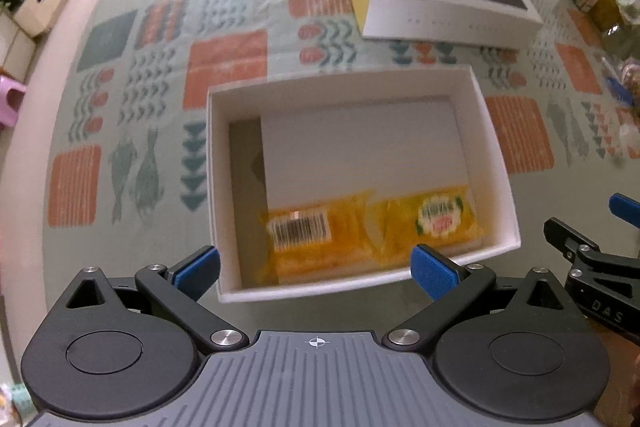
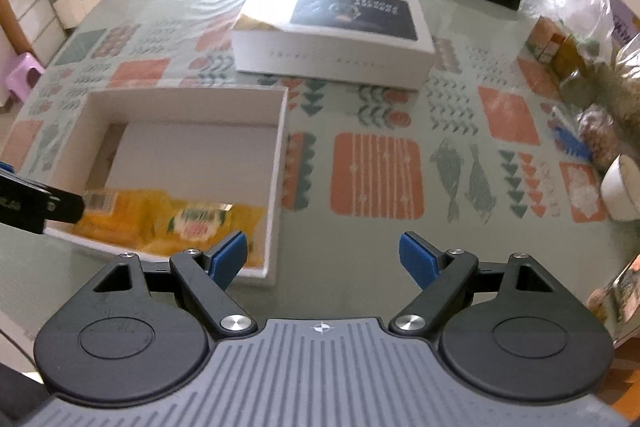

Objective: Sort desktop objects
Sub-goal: 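Move both tools away from the white box toward the robot-picture tablet box, then close the left and right tools on opposite sides of the tablet box, then lift the tablet box with both tools and carry it toward the white box, then lower the tablet box with both tools over the open white box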

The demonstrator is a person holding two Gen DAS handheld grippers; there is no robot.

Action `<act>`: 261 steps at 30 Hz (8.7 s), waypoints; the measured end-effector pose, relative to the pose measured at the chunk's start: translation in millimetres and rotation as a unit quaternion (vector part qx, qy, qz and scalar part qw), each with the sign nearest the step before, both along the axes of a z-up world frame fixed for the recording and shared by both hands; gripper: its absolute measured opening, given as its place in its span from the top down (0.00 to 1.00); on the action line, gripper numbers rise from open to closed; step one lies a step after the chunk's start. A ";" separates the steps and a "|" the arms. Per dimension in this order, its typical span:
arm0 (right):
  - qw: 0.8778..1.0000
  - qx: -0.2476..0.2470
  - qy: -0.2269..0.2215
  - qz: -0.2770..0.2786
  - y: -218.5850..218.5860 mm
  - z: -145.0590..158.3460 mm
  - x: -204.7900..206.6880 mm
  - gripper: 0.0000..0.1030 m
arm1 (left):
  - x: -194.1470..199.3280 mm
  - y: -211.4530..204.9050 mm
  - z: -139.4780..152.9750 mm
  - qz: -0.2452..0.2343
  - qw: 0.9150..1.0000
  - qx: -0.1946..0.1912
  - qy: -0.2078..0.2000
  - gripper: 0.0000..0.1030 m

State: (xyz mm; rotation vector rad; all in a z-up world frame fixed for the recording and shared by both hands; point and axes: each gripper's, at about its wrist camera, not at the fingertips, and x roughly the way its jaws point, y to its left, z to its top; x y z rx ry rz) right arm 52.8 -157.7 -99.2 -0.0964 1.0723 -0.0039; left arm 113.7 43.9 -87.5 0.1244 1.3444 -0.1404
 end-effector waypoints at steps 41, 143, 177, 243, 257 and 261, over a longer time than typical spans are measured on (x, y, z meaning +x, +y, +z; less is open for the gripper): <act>0.999 0.012 -0.008 -0.042 -131.5 -5.6 235.7 0.00 | 188.2 -88.5 -19.4 0.044 0.999 0.003 -0.008 0.00; 0.986 0.163 0.010 0.041 -127.4 13.2 342.4 0.00 | 235.6 -87.5 -3.9 0.075 0.986 -0.151 -0.003 0.05; 0.990 0.111 -0.035 0.078 8.8 64.9 109.9 0.00 | 25.4 44.3 28.7 0.106 0.982 -0.158 -0.012 0.06; 0.992 0.090 0.065 0.050 65.7 18.4 -124.0 0.00 | -176.5 97.7 -15.7 0.061 0.988 -0.102 0.094 0.07; 0.993 0.092 0.058 0.043 73.6 19.8 -126.2 0.00 | -173.4 101.0 -12.4 0.052 0.990 -0.099 0.087 0.08; 0.994 0.090 0.048 0.040 70.6 26.3 -123.4 0.00 | -167.0 96.7 -6.6 0.047 0.991 -0.101 0.077 0.08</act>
